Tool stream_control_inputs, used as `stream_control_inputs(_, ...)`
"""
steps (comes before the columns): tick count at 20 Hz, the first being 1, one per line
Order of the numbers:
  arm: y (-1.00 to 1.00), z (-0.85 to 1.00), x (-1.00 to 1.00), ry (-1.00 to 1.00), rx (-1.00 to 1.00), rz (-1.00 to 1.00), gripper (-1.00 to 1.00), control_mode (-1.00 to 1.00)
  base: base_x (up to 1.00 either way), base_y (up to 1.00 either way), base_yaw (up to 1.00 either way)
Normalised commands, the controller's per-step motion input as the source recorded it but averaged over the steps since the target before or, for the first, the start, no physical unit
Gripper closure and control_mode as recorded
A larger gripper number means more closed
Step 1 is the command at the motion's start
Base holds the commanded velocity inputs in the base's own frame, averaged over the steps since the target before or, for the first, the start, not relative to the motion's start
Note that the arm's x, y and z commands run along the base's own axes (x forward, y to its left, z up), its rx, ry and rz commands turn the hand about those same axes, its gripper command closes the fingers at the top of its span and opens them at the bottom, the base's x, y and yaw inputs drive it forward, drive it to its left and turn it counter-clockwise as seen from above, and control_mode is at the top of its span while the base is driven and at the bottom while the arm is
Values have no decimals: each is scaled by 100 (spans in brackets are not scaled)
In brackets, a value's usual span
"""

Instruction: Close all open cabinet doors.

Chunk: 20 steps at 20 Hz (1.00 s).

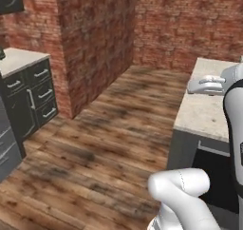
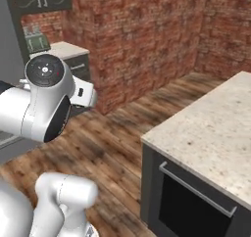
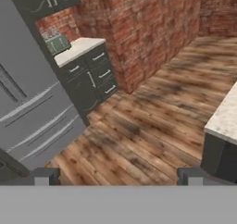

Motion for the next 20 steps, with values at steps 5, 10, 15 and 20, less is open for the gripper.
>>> stream_control_inputs(5,0,0,0,0,0,0,-100,100,60,36,-48)
stream_control_inputs(10,0,0,0,0,0,0,-100,100,60,36,-49)
stream_control_inputs(15,0,0,0,0,0,0,-100,100,56,35,-53)
stream_control_inputs(20,0,0,0,0,0,0,-100,100,37,28,-71)
